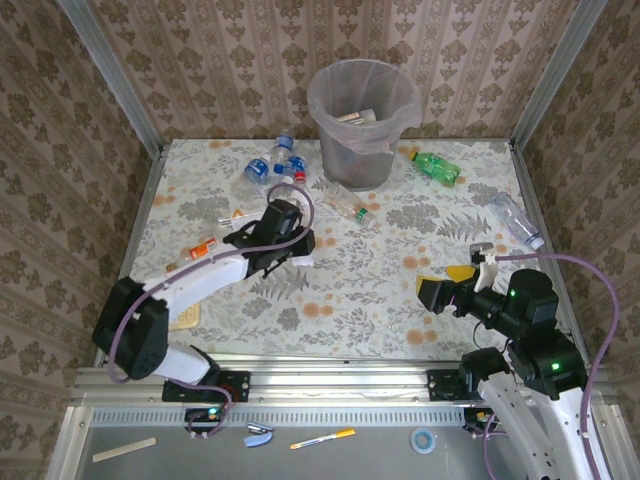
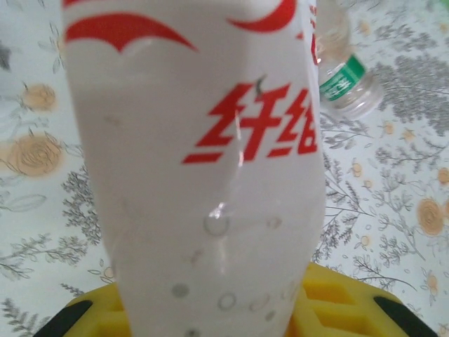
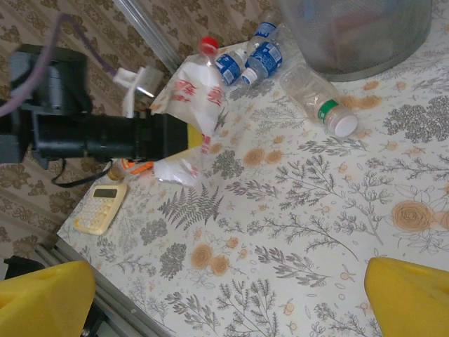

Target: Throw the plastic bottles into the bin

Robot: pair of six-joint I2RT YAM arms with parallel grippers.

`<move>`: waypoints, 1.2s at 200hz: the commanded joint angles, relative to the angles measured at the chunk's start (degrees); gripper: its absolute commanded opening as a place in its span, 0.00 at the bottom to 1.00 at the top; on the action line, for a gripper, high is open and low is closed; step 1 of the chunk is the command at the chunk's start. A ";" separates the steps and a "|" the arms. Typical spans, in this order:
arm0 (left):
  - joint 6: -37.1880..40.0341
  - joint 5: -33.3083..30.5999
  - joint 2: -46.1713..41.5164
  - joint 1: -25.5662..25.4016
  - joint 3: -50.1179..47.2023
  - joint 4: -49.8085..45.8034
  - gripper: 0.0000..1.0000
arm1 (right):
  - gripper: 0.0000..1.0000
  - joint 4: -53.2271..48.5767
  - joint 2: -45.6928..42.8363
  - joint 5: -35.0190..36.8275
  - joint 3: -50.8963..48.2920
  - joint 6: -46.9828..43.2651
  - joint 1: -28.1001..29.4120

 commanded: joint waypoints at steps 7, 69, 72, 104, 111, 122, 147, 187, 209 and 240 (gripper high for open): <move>7.98 -3.15 -7.61 -1.01 -2.30 4.43 0.27 | 1.00 1.15 0.51 -0.83 0.15 0.00 0.40; 17.37 0.84 -18.53 -1.51 -4.10 12.39 0.28 | 1.00 1.58 -0.15 1.39 0.87 -0.84 0.47; 17.82 1.09 -18.78 -1.48 -4.04 12.73 0.28 | 1.00 1.76 -0.21 1.64 0.85 -0.78 0.47; 21.74 4.94 -19.93 -1.49 -2.54 15.69 0.29 | 1.00 5.85 -0.91 5.71 0.77 -1.35 0.45; 22.32 5.74 -19.78 -1.50 -2.10 16.44 0.29 | 1.00 7.32 -1.09 6.24 0.70 -1.39 0.45; 23.05 6.66 -19.35 -1.53 -1.45 17.67 0.29 | 1.00 9.35 -1.36 6.73 0.62 -1.71 0.40; 24.33 8.26 -17.65 -1.48 0.22 20.52 0.29 | 1.00 13.99 -1.88 6.81 0.35 -3.53 0.41; 25.44 10.51 -13.35 -1.35 3.31 25.07 0.30 | 1.00 17.52 -4.05 5.18 -0.54 -7.88 0.43; 26.35 11.37 -11.28 -1.12 4.59 28.36 0.30 | 1.00 18.15 -5.33 4.71 -1.01 -9.68 0.46; 27.64 11.40 -8.94 -0.65 6.85 32.70 0.29 | 1.00 19.18 -7.46 4.20 -1.74 -11.03 0.41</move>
